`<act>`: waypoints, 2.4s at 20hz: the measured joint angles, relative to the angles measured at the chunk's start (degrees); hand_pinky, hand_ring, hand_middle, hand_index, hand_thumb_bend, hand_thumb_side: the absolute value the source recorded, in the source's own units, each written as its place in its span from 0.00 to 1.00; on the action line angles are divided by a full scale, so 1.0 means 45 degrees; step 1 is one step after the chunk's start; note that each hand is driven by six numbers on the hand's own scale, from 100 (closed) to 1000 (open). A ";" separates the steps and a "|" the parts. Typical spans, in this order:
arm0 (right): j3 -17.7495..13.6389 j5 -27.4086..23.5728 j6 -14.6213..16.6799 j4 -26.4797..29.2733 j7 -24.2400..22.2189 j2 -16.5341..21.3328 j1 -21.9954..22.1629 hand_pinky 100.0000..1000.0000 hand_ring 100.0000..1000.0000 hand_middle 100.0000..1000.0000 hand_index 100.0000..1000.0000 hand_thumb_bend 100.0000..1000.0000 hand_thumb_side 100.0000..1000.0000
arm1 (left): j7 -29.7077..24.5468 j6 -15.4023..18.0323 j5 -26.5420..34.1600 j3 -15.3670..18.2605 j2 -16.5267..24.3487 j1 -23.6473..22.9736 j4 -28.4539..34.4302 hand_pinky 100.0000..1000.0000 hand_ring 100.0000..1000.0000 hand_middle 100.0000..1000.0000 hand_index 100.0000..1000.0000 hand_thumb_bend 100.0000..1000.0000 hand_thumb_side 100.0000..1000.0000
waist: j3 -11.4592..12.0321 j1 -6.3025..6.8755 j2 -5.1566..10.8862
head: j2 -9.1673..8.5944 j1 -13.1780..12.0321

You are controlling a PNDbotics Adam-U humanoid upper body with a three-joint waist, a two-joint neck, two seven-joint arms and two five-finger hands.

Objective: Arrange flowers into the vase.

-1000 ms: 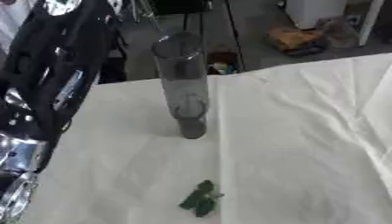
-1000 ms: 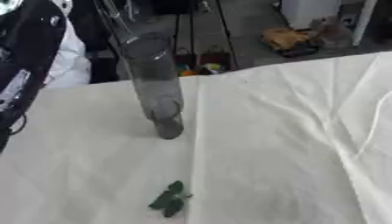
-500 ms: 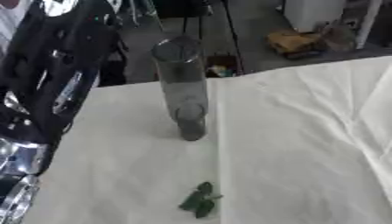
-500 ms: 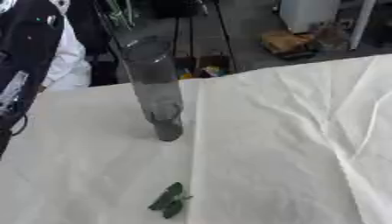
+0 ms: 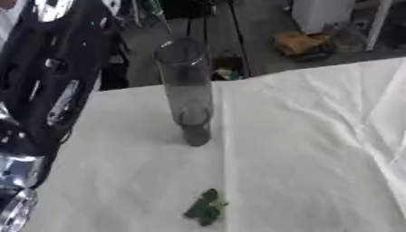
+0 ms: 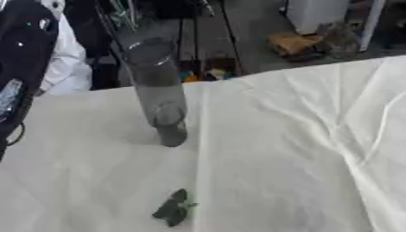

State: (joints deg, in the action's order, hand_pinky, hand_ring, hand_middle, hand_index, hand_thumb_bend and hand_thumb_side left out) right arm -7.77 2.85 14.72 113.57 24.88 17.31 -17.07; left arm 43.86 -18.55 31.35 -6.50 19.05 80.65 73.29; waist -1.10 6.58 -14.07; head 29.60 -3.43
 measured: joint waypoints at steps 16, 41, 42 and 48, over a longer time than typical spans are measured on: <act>0.0009 -0.0216 -0.0035 0.0000 -0.0047 -0.0100 -0.0019 0.73 0.57 0.42 0.81 0.00 0.92 | -0.0071 -0.0071 -0.0076 -0.0242 -0.0760 -0.0233 0.0247 0.00 0.00 0.00 0.00 0.00 0.73 | -0.0053 0.0000 0.0001 | -0.0105 0.0006; 0.0009 -0.0373 -0.0088 0.0000 -0.0108 -0.0102 -0.0023 0.74 0.58 0.42 0.81 0.00 0.92 | -0.0170 -0.0170 -0.0764 -0.0257 -0.0995 -0.0602 -0.0204 0.00 0.00 0.00 0.00 0.00 0.73 | -0.0178 0.0065 -0.0025 | -0.0208 -0.0072; 0.0009 -0.0377 -0.0097 0.0000 -0.0117 -0.0102 -0.0023 0.74 0.58 0.42 0.81 0.00 0.92 | -0.0170 -0.0170 -0.0764 -0.0222 -0.0996 -0.0622 -0.0321 0.00 0.00 0.00 0.00 0.00 0.73 | -0.0180 0.0072 -0.0027 | -0.0208 -0.0073; 0.0008 -0.0391 -0.0125 0.0000 -0.0145 -0.0104 -0.0023 0.74 0.58 0.42 0.81 0.00 0.93 | -0.0139 -0.0139 -0.0813 -0.0138 -0.1057 -0.0693 -0.0952 0.00 0.00 0.00 0.00 0.00 0.74 | -0.0237 0.0083 -0.0088 | -0.0208 -0.0101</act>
State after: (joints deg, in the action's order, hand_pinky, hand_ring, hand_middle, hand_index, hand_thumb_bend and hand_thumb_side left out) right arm -7.73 1.10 14.16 113.57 24.23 16.84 -17.17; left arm 43.23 -19.17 27.69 -7.12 14.30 77.53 69.01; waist -2.17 6.95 -14.47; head 28.66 -3.89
